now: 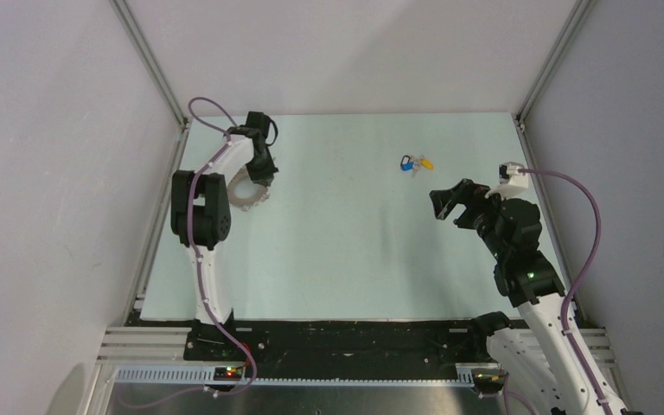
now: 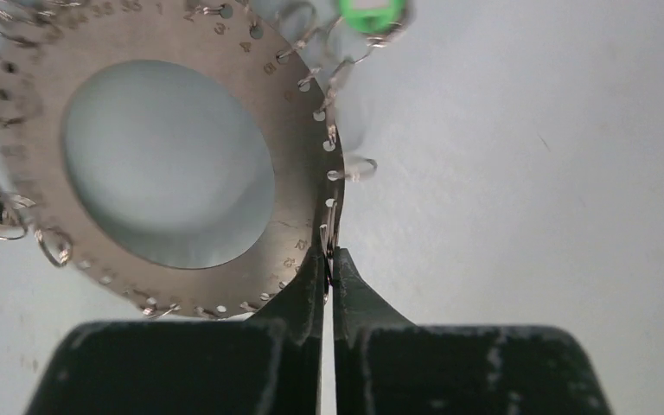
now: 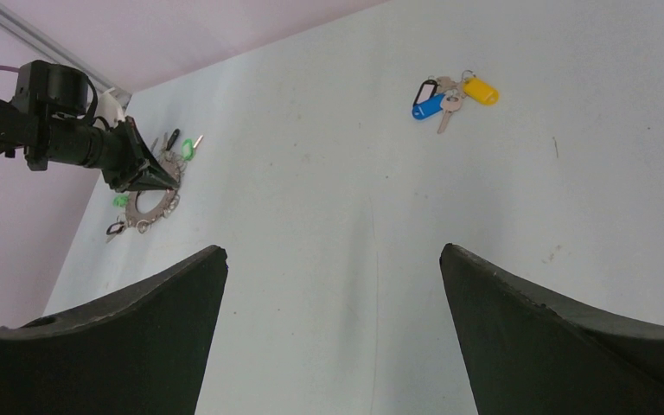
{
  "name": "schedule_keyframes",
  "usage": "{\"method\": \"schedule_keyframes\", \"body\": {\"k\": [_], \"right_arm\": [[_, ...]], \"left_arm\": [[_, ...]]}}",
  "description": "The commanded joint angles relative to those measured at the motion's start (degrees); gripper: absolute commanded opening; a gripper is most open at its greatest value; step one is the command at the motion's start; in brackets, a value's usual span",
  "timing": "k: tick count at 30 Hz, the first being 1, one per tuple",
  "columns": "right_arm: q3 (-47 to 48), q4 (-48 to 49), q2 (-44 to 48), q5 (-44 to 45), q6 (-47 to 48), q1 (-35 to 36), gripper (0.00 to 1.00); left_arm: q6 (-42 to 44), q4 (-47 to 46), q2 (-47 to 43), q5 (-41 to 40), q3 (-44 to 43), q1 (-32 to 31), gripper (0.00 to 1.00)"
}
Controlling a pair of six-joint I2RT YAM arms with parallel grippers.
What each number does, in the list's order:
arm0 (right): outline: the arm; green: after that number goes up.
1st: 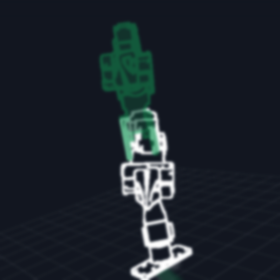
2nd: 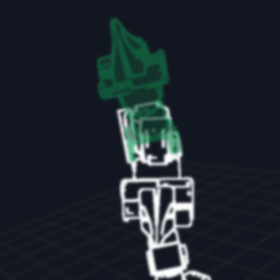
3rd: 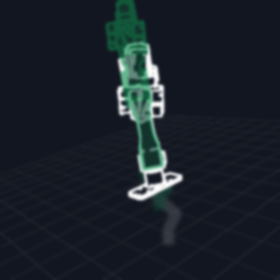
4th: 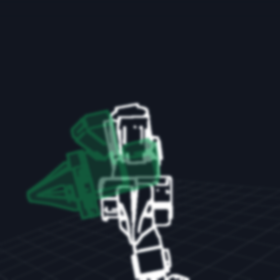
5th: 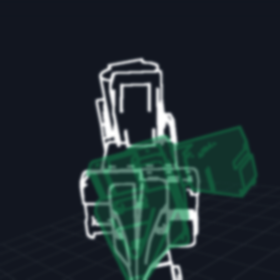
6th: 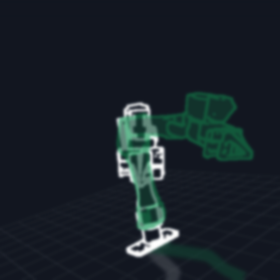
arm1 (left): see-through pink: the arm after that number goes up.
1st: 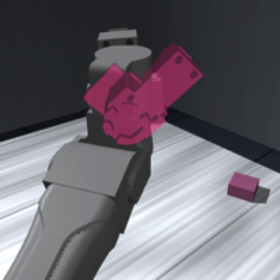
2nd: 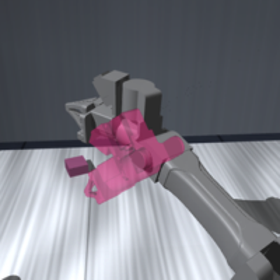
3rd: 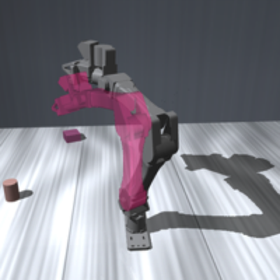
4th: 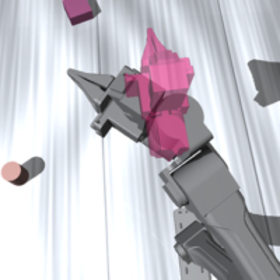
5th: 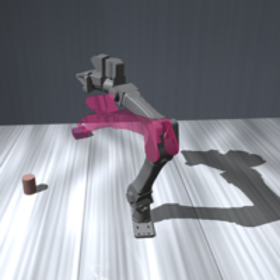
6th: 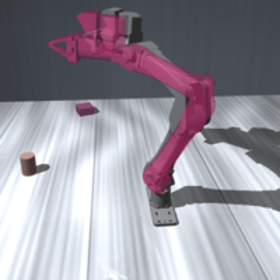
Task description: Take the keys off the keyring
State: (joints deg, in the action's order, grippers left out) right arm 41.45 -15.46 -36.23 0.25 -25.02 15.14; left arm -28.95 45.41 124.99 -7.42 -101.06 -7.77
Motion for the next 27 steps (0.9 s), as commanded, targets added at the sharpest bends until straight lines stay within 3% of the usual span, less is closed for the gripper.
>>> {"method": "schedule_keyframes", "body": {"k": [1, 4, 7, 11, 13, 16, 22, 25, 27], "right_arm": [[0.2, 2.5, -0.9, -4.6, -0.7, -0.1, 0.99], [0.2, 3.3, -1.8, -7.5, -0.4, 0.1, 0.98], [0.2, 4.3, -2.6, -17.2, 2.4, 0.6, 0.95], [-0.1, 7.3, -4.1, -23.8, 3.9, 3.4, 0.94], [-0.1, 8.5, -4.9, -25.1, 5.2, 5.6, 0.93], [-0.2, 10.6, -6.1, -28.3, 6.5, 8.7, 0.92], [-0.2, 13.4, -8.0, -29.1, 9.9, 13.2, 0.82], [-1.0, 17.4, -9.4, -29.9, 11.6, 14.1, 0.67], [-1.2, 19.9, -10.3, -31.2, 13.1, 14.4, 0.65]], "left_arm": [[4.5, -0.3, -12.9, 2.7, 3.2, -4.8, 0.00], [6.0, -0.5, -18.6, 4.7, 6.5, -6.7, 0.00], [7.9, -1.6, -23.5, 4.5, 11.9, -10.0, 0.00], [11.0, -2.5, -31.9, 4.8, 17.4, -14.4, 0.00], [12.9, -2.7, -34.9, 7.4, 19.0, -15.9, 0.00], [16.5, -2.7, -37.9, 17.8, 19.6, -17.7, 0.00], [23.7, -2.7, -46.2, 20.3, 19.5, -22.3, 0.00], [27.6, -2.7, -50.2, 19.2, 18.9, -25.6, 0.00], [30.7, -2.7, -52.4, 18.1, 18.6, -27.2, 0.00]]}}
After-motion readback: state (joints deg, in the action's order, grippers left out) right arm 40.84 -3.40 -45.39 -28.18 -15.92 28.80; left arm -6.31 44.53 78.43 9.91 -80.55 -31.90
